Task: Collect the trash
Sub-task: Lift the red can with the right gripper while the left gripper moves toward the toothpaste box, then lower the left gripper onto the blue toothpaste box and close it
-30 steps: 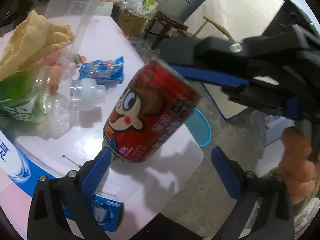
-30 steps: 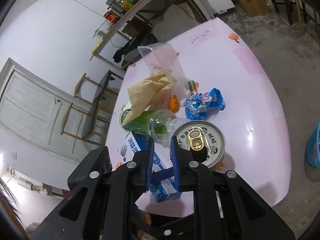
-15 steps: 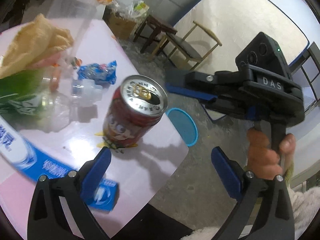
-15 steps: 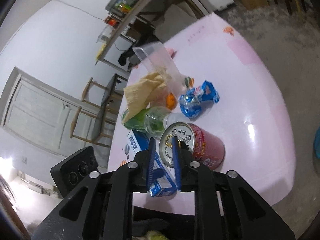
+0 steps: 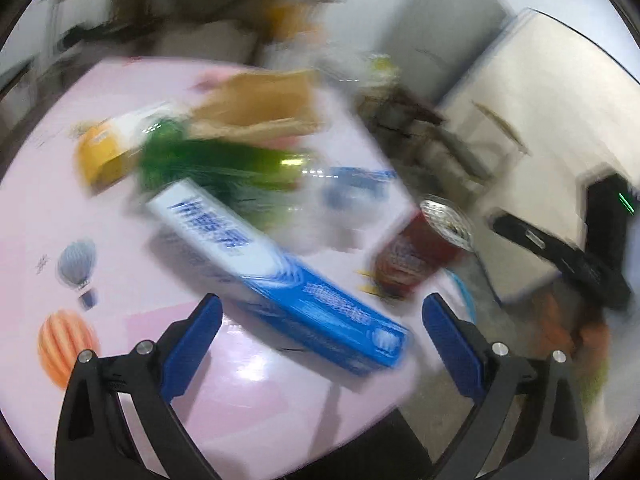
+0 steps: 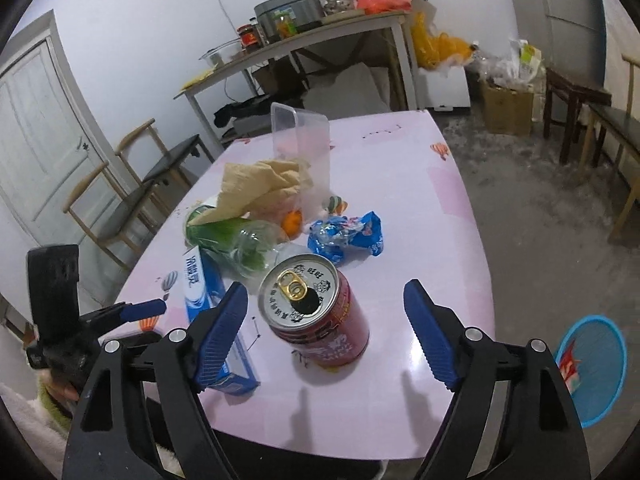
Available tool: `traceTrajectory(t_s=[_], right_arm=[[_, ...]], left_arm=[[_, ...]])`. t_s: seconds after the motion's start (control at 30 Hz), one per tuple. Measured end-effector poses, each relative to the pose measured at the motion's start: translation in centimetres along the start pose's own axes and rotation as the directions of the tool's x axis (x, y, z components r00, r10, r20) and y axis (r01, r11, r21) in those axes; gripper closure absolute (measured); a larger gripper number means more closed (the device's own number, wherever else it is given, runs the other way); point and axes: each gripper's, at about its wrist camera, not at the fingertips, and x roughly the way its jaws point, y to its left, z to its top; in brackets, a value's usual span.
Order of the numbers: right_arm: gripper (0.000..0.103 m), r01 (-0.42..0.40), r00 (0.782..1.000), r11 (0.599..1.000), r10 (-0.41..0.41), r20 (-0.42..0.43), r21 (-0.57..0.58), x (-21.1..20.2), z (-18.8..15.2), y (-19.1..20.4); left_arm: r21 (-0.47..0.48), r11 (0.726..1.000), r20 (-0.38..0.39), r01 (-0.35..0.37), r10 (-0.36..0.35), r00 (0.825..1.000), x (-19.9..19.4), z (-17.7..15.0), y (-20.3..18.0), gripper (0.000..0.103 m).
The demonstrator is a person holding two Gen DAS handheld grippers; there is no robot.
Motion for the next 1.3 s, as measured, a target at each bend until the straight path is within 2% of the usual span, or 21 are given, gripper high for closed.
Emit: traceTrajectory(t_s=[0.1, 0.17, 0.23, 0.33, 0.47, 0.53, 0.7, 0.83, 0.97, 1.13, 1.3], right_arm=[[0.026, 0.001, 1.000, 0.999, -0.001, 0.009, 0.033, 0.5, -0.3, -0.2], [0.026, 0.015, 1.000, 0.999, -0.015, 0.020, 0.041, 0.6, -0.5, -0.1], [0.026, 0.024, 0.999, 0.999, -0.025, 0.028, 0.043, 0.4, -0.7, 0.0], [0.025, 0.024, 0.999, 0.998, -0.027, 0.037, 0.060, 0.3, -1.0, -0.3], [0.025, 0.016, 0.999, 0.996, -0.019, 0.039, 0.085, 0.4, -1.2, -0.7], [0.025, 0.012, 0.999, 0.995, -0.015, 0.035, 0.095, 0.5, -1.3, -1.1], [0.025, 0.004, 1.000, 0.996, -0.006, 0.029, 0.092, 0.7, -1.6, -1.2], [0.024, -0.006, 1.000, 0.997, 0.004, 0.028, 0.072, 0.8, -1.9, -1.0], [0.020, -0.017, 0.999, 0.999, 0.016, 0.042, 0.027, 0.5, -2.1, -0.3], [0.015, -0.002, 0.998, 0.999, 0.005, 0.069, -0.046, 0.3, -2.0, 1.5], [0.015, 0.043, 0.996, 0.996, -0.036, 0.087, -0.080, 0.9, -1.7, 2.2]], left_arm=[[-0.117, 0.992, -0.012, -0.050, 0.049, 0.999, 1.6, 1.1, 0.7, 0.006], [-0.151, 0.985, -0.014, -0.083, 0.082, 0.997, 2.7, 1.6, 0.3, 0.006], [-0.141, 0.981, -0.003, -0.133, 0.134, 0.991, 3.5, 1.9, -0.7, 0.006], [-0.093, 0.969, 0.006, -0.228, 0.230, 0.973, 5.2, 2.0, -2.5, 0.006], [-0.005, 0.958, -0.032, -0.286, 0.286, 0.958, 6.9, 0.7, -2.7, 0.006], [0.008, 0.964, -0.038, -0.267, 0.267, 0.963, 6.5, 0.0, -2.1, 0.006], [0.067, 0.968, -0.101, -0.244, 0.249, 0.963, 4.7, -0.8, -0.1, 0.006], [0.091, 0.982, -0.182, -0.168, 0.182, 0.966, 2.7, -1.6, 2.0, 0.007], [0.074, 0.987, -0.157, -0.144, 0.154, 0.976, 1.3, -1.3, 2.9, 0.008], [0.007, 0.992, -0.097, -0.125, 0.125, 0.987, 1.8, 0.6, 2.9, 0.018], [0.011, 0.980, -0.087, -0.197, 0.197, 0.977, 3.7, 1.1, 1.9, 0.038]])
